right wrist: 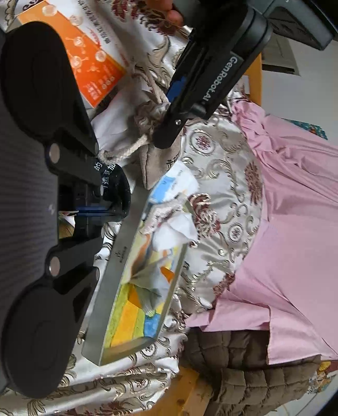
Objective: Organize soft objects
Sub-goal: 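Lift and carry the pouch and black cloth with both tools over the tray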
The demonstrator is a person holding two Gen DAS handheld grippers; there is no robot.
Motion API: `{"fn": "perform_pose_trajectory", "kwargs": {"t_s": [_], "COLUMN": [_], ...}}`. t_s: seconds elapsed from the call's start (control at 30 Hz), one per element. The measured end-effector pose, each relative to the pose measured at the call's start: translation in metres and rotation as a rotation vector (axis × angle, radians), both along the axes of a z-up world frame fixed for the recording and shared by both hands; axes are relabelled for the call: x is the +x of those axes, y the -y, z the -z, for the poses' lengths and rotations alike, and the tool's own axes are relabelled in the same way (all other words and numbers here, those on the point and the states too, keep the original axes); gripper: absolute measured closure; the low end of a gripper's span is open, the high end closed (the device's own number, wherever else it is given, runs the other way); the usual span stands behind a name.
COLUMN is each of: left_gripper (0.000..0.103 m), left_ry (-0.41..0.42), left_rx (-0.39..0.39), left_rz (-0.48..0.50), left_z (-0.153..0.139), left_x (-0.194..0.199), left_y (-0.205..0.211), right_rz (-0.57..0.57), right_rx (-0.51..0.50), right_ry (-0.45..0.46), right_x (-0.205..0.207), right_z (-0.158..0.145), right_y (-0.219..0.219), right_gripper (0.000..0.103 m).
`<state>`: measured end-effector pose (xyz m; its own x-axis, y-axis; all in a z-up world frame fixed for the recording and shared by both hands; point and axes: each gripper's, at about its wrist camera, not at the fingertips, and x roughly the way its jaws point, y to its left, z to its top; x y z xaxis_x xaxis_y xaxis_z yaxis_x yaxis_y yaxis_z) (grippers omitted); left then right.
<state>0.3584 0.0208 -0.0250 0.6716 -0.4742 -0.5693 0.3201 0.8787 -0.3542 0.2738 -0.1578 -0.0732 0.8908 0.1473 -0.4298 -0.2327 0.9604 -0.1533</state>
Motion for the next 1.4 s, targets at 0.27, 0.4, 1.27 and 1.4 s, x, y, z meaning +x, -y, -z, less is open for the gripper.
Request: {"fn": "perform_pose_trajectory", "kwargs": {"t_s": [0.27,0.4,1.27,1.4], "left_gripper": [0.063,0.063,0.059,0.058], "left_ry": [0.031,0.011,0.155,0.160], "left_rx": [-0.052,-0.071,0.367,0.368], "left_rz": [0.028,0.055,0.381,0.402], "left_z": [-0.015,-0.014,0.028,0.030], "left_x": [-0.009,-0.009,-0.053,-0.056], "left_y": [-0.001,-0.001,0.086,0.091], "right_rz": [0.045,0.078,0.182,0.194], "right_rx": [0.026,0.051,0.158,0.185], "right_ry": [0.068,0.092,0.129,0.131], "right_x": [-0.001,0.001,0.005,0.004], "right_z": [-0.020,-0.029,-0.051,-0.054], "right_y": [0.017,0.028,0.076,0.084], "right_gripper": [0.101,0.101,0.101,0.101]}}
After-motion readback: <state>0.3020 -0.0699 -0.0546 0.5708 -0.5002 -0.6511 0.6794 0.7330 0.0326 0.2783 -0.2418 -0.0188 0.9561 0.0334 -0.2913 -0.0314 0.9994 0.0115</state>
